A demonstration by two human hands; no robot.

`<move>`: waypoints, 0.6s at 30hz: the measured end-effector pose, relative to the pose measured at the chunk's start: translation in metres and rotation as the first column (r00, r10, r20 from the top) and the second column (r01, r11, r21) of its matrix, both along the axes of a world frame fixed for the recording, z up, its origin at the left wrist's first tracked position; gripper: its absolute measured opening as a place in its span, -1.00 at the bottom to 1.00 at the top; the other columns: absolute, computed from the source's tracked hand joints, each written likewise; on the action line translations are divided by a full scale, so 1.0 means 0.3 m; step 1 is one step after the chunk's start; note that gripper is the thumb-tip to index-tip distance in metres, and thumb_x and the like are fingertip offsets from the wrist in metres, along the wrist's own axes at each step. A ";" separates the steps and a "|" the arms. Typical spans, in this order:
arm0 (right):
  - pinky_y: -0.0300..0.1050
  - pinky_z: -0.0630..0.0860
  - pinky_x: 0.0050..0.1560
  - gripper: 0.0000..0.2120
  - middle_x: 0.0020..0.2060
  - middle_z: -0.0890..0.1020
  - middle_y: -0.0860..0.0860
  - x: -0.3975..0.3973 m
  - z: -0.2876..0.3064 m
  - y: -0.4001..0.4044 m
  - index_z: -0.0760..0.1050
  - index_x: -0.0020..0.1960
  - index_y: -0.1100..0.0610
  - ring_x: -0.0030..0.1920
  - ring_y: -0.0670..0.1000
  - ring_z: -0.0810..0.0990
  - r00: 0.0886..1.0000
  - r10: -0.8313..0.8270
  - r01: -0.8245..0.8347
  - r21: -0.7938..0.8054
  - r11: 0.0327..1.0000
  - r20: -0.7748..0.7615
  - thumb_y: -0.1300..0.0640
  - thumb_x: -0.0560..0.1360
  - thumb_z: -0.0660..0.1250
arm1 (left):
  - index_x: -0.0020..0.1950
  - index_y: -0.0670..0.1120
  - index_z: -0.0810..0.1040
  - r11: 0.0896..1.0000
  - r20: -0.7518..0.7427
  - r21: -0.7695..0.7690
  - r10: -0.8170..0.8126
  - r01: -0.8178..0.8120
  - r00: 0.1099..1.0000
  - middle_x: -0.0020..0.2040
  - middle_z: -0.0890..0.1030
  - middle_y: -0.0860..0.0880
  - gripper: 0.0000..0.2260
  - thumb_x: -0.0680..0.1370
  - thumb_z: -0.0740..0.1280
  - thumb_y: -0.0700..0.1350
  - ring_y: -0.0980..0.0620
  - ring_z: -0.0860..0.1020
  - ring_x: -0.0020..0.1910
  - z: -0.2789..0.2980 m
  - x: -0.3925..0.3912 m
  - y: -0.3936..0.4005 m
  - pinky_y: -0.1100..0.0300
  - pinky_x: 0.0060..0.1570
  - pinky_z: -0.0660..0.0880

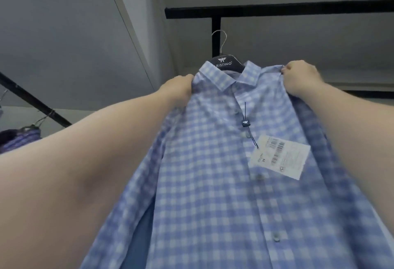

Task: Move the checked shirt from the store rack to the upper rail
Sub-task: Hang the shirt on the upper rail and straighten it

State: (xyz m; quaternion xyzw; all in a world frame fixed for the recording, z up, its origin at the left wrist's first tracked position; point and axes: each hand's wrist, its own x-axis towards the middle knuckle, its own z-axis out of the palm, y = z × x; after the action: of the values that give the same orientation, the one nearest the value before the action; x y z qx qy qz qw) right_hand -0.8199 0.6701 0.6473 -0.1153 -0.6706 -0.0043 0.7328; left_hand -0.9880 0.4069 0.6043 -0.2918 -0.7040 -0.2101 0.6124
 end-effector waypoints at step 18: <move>0.02 0.32 -0.07 -0.69 0.18 0.59 0.20 -0.057 0.015 0.087 0.45 0.03 0.07 0.15 0.24 0.52 0.984 -0.126 0.098 0.205 0.974 0.130 -0.17 0.63 0.13 | 0.20 0.04 0.52 0.992 -0.093 0.082 0.100 -0.092 0.991 0.21 0.59 -0.04 -0.77 0.60 0.19 -0.16 -0.17 0.50 0.20 0.147 0.018 0.025 -0.05 0.11 0.38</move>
State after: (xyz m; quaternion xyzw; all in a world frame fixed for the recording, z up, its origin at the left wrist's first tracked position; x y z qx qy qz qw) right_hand -0.8370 0.6963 0.6517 -0.0790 -0.7096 -0.1205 0.6897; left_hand -0.9827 0.4144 0.6484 -0.2433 -0.6781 -0.1932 0.6661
